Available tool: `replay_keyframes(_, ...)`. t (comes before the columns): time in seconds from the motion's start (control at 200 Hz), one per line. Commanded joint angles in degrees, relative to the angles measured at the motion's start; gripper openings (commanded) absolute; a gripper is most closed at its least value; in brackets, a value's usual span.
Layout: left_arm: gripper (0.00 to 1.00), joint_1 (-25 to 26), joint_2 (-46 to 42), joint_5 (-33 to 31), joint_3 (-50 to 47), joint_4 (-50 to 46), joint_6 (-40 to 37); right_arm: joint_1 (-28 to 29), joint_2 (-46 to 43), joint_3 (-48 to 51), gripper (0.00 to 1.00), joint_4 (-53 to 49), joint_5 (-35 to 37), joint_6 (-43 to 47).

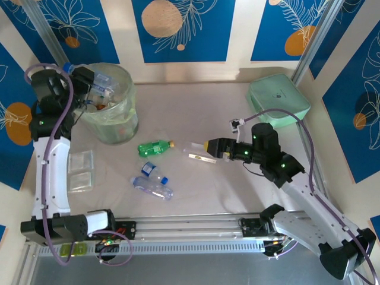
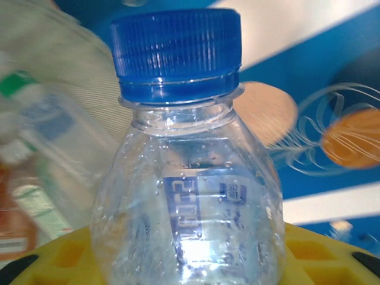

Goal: Put the plastic bottles in the bin

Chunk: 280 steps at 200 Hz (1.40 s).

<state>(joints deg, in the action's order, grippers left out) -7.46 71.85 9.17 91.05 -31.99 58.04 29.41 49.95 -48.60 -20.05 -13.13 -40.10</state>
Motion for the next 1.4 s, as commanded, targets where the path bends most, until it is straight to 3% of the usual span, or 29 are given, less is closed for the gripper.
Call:
replay_keyframes(0.0,0.0,-2.1,4.4,-10.5,4.8,-18.2,-1.1,-0.3,1.3,-1.3,0.93,-2.5,3.6,1.1)
replay_keyframes(0.215,0.01,-5.0,13.7,-10.5,11.7,-22.9,-2.1,-0.4,3.6,-0.1,0.92,-0.7,3.1,0.6)
replay_keyframes(0.445,0.32,-5.1,20.7,-9.7,15.0,-26.6,-4.5,-0.6,4.7,0.1,0.92,-0.9,4.0,1.2)
replay_keyframes(0.555,0.42,-5.0,22.2,-9.0,15.2,-26.4,-4.4,-0.6,5.2,0.1,0.92,-0.6,3.6,1.2)
replay_keyframes(0.66,0.6,-5.0,23.0,-7.7,16.7,-26.7,-3.9,-0.6,5.6,-0.1,0.92,-0.6,3.3,1.4)
replay_keyframes(0.76,0.68,-5.0,22.2,-6.5,17.8,-26.2,-3.4,-0.6,5.5,-0.3,0.92,-1.0,3.5,1.5)
replay_keyframes(1.0,0.7,-5.1,17.6,-8.6,19.5,-25.7,-3.8,-0.6,4.8,-0.9,0.92,-1.5,3.5,1.5)
replay_keyframes(1.11,0.68,-5.0,15.4,-9.7,19.4,-25.6,-5.5,-0.3,4.8,-1.2,0.92,-1.5,3.3,1.5)
replay_keyframes(1.225,0.63,-4.5,13.1,-6.9,17.1,-24.5,-5.4,0.2,5.2,-1.6,0.91,-1.3,2.2,2.1)
replay_keyframes(1.3,0.61,-2.4,10.6,-6.4,13.9,-23.6,-4.6,1.0,5.7,-2.2,0.91,-1.8,2.3,3.4)
replay_keyframes(1.395,0.62,2.9,6.5,-11.2,10.2,-24.6,-4.7,2.6,6.8,-3.5,0.9,-3.6,4.0,5.9)
